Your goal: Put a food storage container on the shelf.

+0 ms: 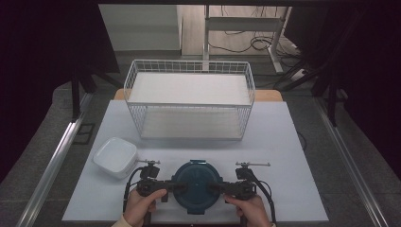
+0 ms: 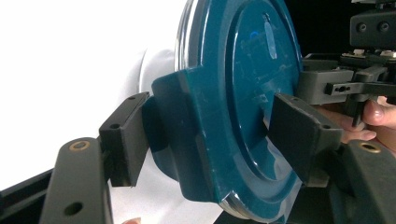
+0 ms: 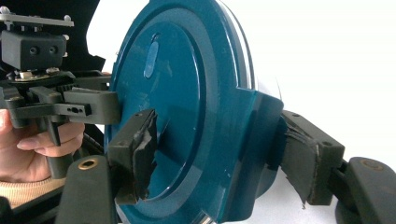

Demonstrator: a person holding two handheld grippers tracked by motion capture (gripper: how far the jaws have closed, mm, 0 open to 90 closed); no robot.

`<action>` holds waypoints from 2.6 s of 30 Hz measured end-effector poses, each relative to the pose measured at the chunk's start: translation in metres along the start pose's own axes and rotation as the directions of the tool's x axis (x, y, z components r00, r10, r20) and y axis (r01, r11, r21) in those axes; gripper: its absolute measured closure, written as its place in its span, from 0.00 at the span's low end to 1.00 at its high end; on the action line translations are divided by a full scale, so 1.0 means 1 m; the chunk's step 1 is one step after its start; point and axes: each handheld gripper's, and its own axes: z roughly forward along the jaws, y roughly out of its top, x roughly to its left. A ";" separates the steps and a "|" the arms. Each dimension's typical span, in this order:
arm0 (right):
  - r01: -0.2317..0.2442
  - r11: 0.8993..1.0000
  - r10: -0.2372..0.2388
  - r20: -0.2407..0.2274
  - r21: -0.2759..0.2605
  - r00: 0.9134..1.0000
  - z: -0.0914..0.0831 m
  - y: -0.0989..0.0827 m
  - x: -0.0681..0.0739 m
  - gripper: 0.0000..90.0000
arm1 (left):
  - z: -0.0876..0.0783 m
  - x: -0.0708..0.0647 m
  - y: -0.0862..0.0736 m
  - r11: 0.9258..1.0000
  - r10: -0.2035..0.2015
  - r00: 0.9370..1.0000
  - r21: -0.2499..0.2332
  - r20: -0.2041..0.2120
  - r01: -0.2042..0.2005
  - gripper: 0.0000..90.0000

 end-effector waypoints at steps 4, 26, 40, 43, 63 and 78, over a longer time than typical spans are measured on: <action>0.000 1.000 0.000 0.014 -0.025 1.000 -0.003 0.000 0.004 0.39 | -0.002 -0.004 -0.001 1.000 0.018 1.000 -0.003 -0.010 -0.018 0.37; 0.050 0.997 -0.048 0.035 -0.062 0.998 -0.011 0.001 0.010 0.41 | -0.009 -0.009 -0.001 0.999 0.029 1.000 -0.029 0.006 -0.029 0.45; 0.091 0.993 -0.088 0.032 -0.079 0.996 -0.016 0.004 0.018 0.41 | -0.016 -0.016 0.000 0.997 0.054 0.999 -0.046 0.004 -0.054 0.45; 0.091 0.992 -0.088 0.033 -0.083 0.996 -0.018 0.004 0.019 0.41 | -0.016 -0.016 0.001 0.998 0.053 0.998 -0.044 0.016 -0.052 0.45; 0.122 0.987 -0.118 0.042 -0.104 0.992 -0.029 0.042 0.022 0.41 | -0.017 -0.024 0.041 0.996 0.066 0.997 -0.065 0.027 -0.064 0.45; 0.152 0.981 -0.148 0.046 -0.117 0.988 -0.034 0.075 0.032 0.42 | -0.027 -0.029 0.072 0.993 0.090 0.996 -0.083 0.031 -0.087 0.46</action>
